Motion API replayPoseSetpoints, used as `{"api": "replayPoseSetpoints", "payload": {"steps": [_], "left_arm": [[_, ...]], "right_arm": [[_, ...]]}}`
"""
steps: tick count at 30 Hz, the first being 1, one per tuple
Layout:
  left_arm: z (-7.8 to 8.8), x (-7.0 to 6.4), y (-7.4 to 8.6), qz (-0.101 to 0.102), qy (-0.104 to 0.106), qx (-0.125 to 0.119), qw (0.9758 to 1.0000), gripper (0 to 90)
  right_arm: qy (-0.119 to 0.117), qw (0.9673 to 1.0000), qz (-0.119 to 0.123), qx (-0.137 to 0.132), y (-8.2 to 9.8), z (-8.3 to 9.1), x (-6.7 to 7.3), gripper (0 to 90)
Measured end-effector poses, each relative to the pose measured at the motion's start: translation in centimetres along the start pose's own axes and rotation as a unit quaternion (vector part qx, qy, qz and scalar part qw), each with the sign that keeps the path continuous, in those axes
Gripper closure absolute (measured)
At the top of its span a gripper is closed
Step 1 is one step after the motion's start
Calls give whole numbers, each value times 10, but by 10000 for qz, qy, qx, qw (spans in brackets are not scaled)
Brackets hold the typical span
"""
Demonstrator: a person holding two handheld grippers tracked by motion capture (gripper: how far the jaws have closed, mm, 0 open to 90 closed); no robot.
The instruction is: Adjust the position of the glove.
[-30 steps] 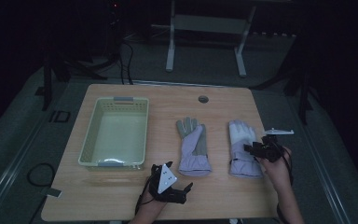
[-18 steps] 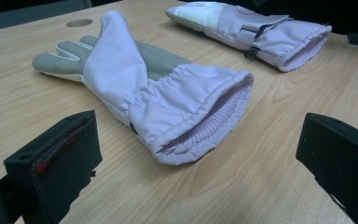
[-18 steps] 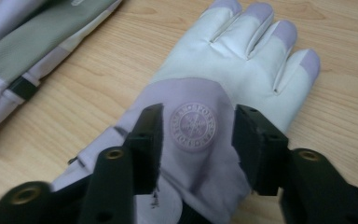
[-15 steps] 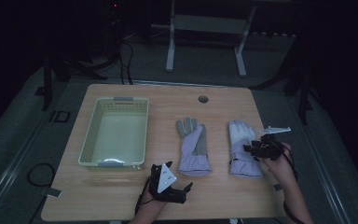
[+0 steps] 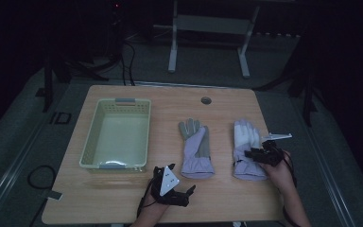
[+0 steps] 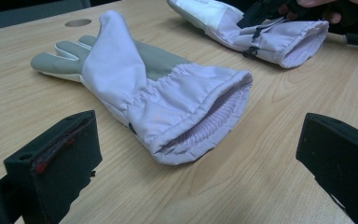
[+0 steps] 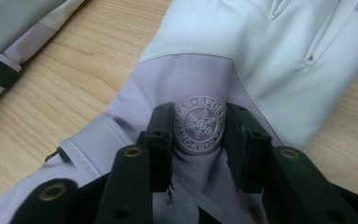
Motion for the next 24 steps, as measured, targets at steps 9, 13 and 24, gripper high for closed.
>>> {"api": "replayPoseSetpoints", "payload": {"steps": [9,13,24], "left_arm": [[0,0,0,6,-7,10,10000,0],[0,0,0,-1,-7,9,10000,0],[0,0,0,-18,-13,-3,10000,0]], "right_arm": [[71,9998,-16,-172,-3,9,7,796],[-17,9997,-91,-228,-12,22,11,802],[172,9982,-128,-563,-45,70,24,802]]}}
Point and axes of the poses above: each handheld gripper's, and its own axes: z roughly backward along the jaws, y roughly out of its underside, x roughly to its left, the point moved 4 cm from there along -z, roughly forward along the jaws, and after that the axes turned 12 degrees about -y, right-handed, at the moved point
